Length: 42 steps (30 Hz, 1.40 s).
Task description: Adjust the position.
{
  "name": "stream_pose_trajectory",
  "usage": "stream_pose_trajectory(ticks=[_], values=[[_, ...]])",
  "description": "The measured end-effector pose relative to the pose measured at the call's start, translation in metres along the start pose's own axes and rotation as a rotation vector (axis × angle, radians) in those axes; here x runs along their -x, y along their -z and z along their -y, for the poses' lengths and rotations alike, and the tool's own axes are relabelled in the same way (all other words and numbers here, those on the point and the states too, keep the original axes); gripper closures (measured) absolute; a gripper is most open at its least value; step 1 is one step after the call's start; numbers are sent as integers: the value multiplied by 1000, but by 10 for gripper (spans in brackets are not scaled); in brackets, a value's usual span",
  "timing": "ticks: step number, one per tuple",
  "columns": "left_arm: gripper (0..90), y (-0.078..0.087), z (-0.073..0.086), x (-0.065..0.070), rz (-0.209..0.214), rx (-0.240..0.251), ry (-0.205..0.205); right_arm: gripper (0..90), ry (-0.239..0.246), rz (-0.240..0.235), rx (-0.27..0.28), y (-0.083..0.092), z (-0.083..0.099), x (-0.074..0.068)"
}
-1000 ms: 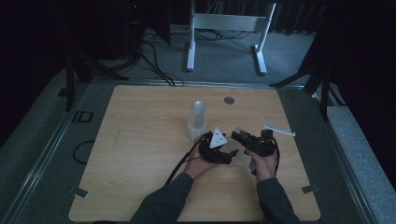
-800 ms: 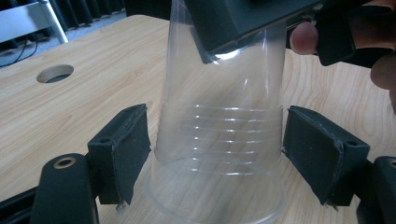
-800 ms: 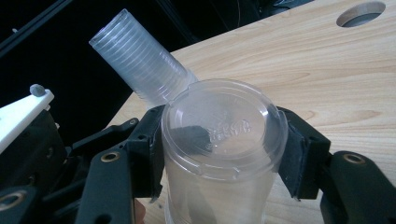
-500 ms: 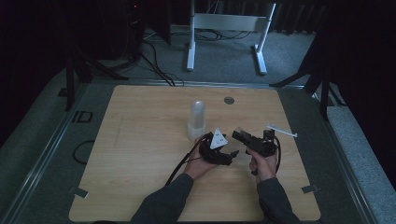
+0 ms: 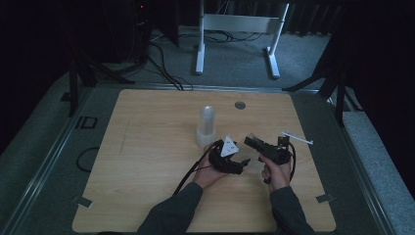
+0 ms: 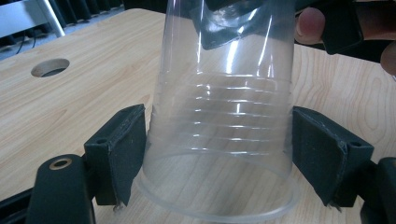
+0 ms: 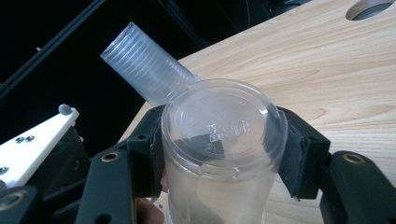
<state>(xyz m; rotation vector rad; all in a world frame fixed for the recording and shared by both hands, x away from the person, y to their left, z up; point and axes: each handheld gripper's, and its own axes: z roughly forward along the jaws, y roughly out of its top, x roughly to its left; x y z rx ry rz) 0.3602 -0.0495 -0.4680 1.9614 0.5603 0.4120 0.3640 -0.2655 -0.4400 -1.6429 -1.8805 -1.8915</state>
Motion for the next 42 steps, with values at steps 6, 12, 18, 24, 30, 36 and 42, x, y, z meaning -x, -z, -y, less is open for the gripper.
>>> stream_pose_trajectory(ticks=[6, 12, 18, 24, 30, 36, 42], values=[[207, -1, 1, 0, 3, 0, 3, 415, -19, -10, 4, 1, 1, 3], [205, -1, 1, 1, 3, -2, 3, 416, -36, -17, 7, 1, 1, 4], [242, 0, 1, 1, 0, -2, 2, 415, -38, -18, 7, 2, 1, 6], [262, -1, 1, 3, 3, -5, -7, 413, -35, -17, 3, 2, 2, 7], [273, 0, 0, 4, 4, -2, -15, 406, -33, -24, 0, 2, 2, 8], [276, 1, 0, 4, 10, -5, -20, 369, -30, -21, -7, 3, 1, 10], [276, 1, 0, 3, 12, -11, -19, 325, -3, -27, -20, 5, 1, 9]])
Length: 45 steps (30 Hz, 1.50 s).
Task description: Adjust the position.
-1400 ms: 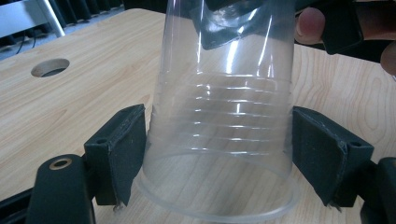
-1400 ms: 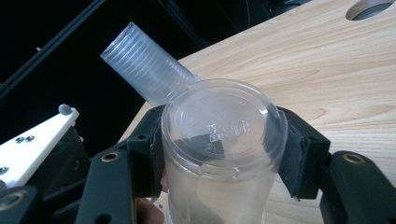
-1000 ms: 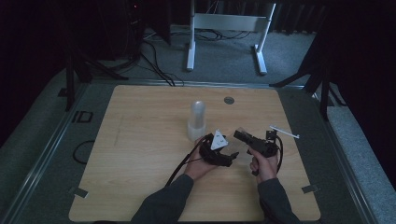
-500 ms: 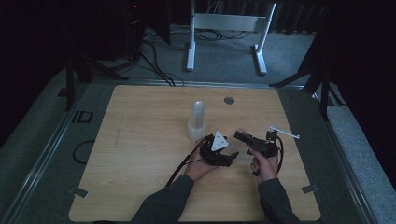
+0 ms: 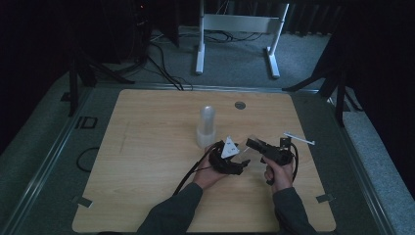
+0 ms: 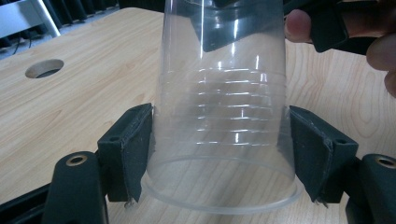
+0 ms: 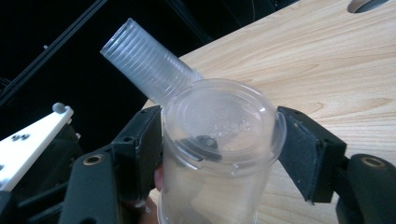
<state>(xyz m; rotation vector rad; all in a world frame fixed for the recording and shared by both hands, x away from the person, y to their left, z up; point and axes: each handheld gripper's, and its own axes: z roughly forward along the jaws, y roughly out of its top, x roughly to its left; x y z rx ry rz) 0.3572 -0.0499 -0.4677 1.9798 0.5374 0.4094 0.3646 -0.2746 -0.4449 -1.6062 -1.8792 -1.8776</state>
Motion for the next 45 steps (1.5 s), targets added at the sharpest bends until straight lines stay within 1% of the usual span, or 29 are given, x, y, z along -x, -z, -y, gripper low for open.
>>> stream_pose_trajectory(ticks=[2, 7, 8, 9, 10, 11, 12, 13, 17, 19, 20, 29, 31, 32, 34, 35, 38, 42, 45], values=[[276, 0, 0, 0, 0, 0, 0, 323, 3, -2, -2, 0, 0, 0], [276, 2, -1, -3, -2, -6, -5, 303, 42, -15, -18, 3, 0, -3], [276, 2, -1, -3, -2, -6, -5, 303, 42, -15, -18, 3, 0, -3], [276, 3, -1, -5, -6, -8, -5, 303, 70, -18, -39, 5, 0, -3], [276, 3, -1, -5, -6, -8, -5, 303, 70, -18, -39, 5, 0, -3], [276, 4, -1, -5, -6, -10, -4, 305, 94, -16, -52, 6, 1, -4], [276, 4, -1, -6, -8, -10, -6, 305, 94, -16, -52, 6, 1, -4], [276, 5, -1, -7, -10, -14, -7, 310, 109, -13, -61, 7, 1, -4], [276, 6, -1, -8, -10, -15, -3, 314, 118, -15, -68, 7, 2, -4], [276, 7, -1, -10, -9, -19, 0, 313, 134, -12, -83, 7, 3, -4], [276, 7, 0, -11, -9, -22, -5, 313, 134, -15, -86, 7, 3, -4], [277, 12, 0, -16, -6, -32, 2, 280, 146, -17, -99, 14, 2, 0], [277, 13, 0, -17, -3, -34, -1, 272, 154, -9, -105, 15, 2, 0], [277, 14, -1, -17, 2, -38, -4, 260, 167, -3, -114, 17, 0, 0], [277, 14, -1, -17, 3, -41, -7, 260, 174, 5, -120, 17, -1, 0], [277, 14, -1, -17, 5, -41, -8, 260, 190, 19, -127, 19, -3, -1], [277, 15, -1, -18, 7, -46, -11, 260, 202, 25, -133, 20, -5, -1], [277, 16, -1, -18, 9, -45, -12, 267, 225, 51, -151, 22, -7, 0], [278, 18, -1, -21, 16, -48, -15, 283, 261, 82, -177, 23, -7, 1]])
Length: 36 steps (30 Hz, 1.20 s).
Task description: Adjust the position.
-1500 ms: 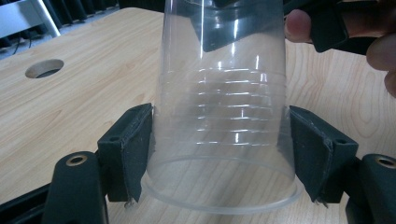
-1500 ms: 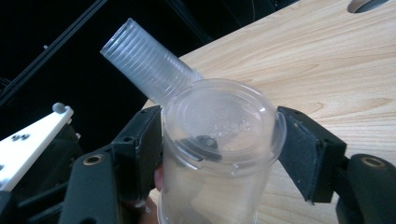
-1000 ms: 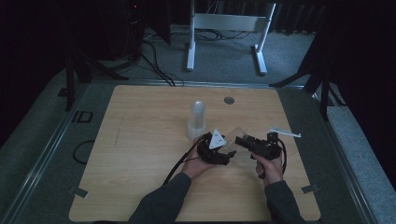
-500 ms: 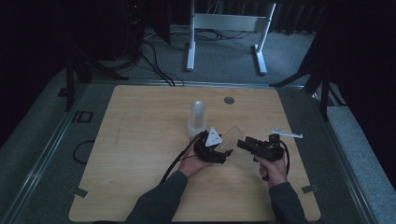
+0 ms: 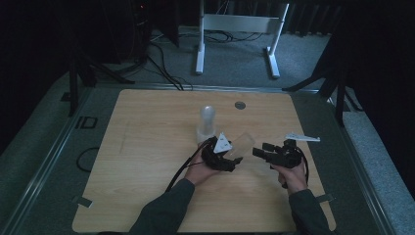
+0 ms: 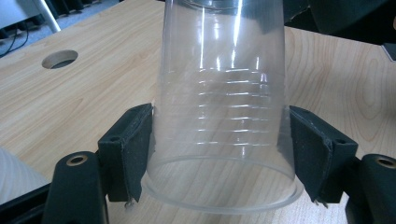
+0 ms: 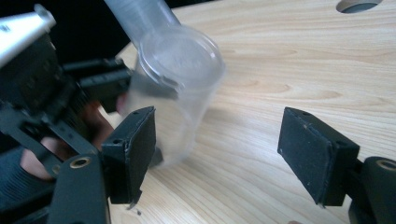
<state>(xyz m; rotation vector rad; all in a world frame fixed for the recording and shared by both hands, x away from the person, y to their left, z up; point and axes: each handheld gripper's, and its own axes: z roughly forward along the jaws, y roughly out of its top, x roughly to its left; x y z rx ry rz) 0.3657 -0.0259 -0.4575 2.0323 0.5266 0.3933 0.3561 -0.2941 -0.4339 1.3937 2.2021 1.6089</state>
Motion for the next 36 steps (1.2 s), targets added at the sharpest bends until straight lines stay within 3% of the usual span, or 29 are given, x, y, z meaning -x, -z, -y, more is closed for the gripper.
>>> stream_pose_trajectory(ticks=[8, 17, 27, 28, 34, 36], values=[[278, 2, -1, -2, 9, -15, -12, 310, 76, 56, -59, 1, -2, -2], [278, 2, -1, -2, 57, -32, -26, 322, 194, 140, -143, 4, -11, -7], [278, 2, -2, -1, 88, -56, -50, 334, 293, 196, -222, 2, -13, -11], [278, 2, -2, 0, 98, -68, -58, 342, 333, 213, -253, 1, -14, -13], [278, 1, -3, -1, 125, -88, -74, 360, 385, 236, -300, 1, -16, -16], [278, 1, -3, 0, 134, -93, -74, 378, 439, 253, -346, 0, -18, -19]])
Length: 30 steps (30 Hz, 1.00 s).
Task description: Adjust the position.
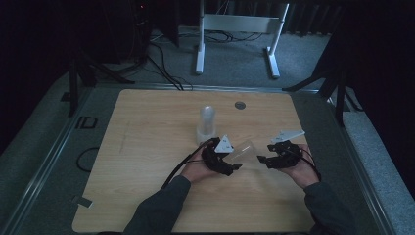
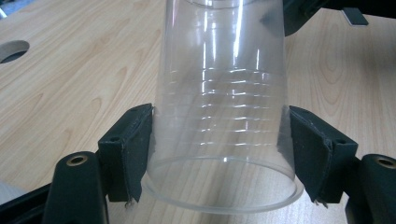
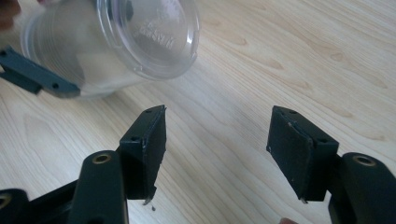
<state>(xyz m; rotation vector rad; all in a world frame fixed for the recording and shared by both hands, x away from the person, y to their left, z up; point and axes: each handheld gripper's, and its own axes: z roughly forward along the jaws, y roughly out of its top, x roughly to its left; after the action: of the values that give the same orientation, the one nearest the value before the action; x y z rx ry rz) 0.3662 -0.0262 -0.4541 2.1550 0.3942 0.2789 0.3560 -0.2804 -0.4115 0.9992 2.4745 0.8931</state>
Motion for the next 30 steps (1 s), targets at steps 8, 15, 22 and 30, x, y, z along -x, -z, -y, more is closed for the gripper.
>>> stream_pose_trajectory(ticks=[8, 15, 22, 30], values=[[279, -2, 1, 0, 31, -39, -30, 393, 91, 38, -66, 5, -7, -2], [279, -4, 2, 2, 54, -63, -46, 397, 156, 50, -129, 9, -11, -4], [279, -4, 1, 2, 67, -80, -58, 399, 214, 28, -179, 11, -15, -7], [279, -2, -3, 3, 115, -128, -91, 398, 273, -1, -218, 15, -19, -9]])
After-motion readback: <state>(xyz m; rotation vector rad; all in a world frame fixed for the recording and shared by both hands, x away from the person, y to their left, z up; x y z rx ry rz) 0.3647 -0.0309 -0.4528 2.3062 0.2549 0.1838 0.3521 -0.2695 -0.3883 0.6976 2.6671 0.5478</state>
